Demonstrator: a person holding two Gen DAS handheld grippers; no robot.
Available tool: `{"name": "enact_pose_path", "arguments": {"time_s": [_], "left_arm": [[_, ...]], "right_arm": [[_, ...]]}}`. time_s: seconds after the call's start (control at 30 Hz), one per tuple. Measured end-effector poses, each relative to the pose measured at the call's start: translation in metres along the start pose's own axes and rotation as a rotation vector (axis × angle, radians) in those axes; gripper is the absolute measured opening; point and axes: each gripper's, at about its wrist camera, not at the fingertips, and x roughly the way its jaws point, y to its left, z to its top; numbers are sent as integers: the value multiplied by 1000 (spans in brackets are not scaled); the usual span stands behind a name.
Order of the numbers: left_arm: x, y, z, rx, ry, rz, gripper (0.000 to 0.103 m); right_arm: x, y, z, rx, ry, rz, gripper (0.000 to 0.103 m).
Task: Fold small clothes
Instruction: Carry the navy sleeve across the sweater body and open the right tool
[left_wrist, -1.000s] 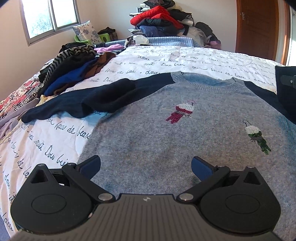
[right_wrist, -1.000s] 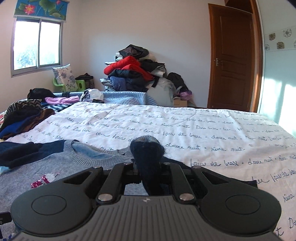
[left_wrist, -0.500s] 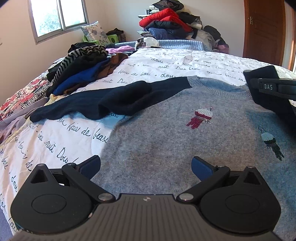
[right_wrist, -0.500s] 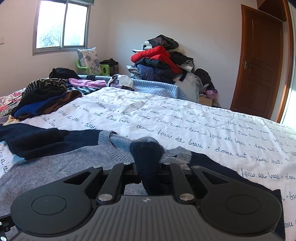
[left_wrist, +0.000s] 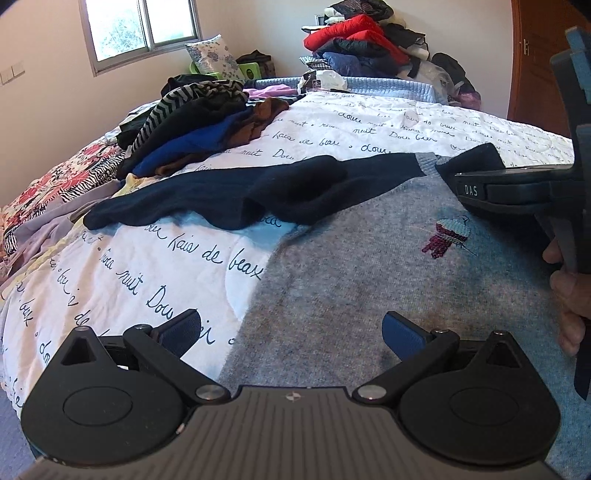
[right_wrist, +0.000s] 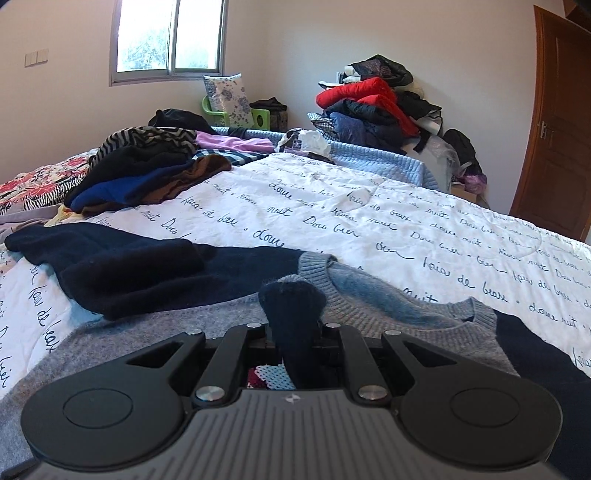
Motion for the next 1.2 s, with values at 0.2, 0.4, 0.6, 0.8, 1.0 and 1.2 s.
{"name": "enact_pose_path", "arguments": {"time_s": [0.2, 0.4, 0.6, 0.8, 1.0, 1.2], "left_arm": [[1, 11, 0, -20, 2, 19, 103], [3, 19, 1, -30, 7, 27, 103], [3, 23, 2, -43, 6, 32, 103], [4, 25, 2, -45, 8, 40, 103], [6, 30, 0, -58, 19, 44, 103], [6, 34, 0, -65, 20, 53, 103]], "right_arm": [[12, 12, -4, 21, 24, 24, 11], [21, 17, -7, 29, 38, 29, 11], [22, 22, -7, 26, 37, 42, 11], [22, 31, -4, 30, 35, 77, 11], [29, 41, -8, 2, 57, 81, 11], [30, 43, -9, -14, 70, 69, 12]]}}
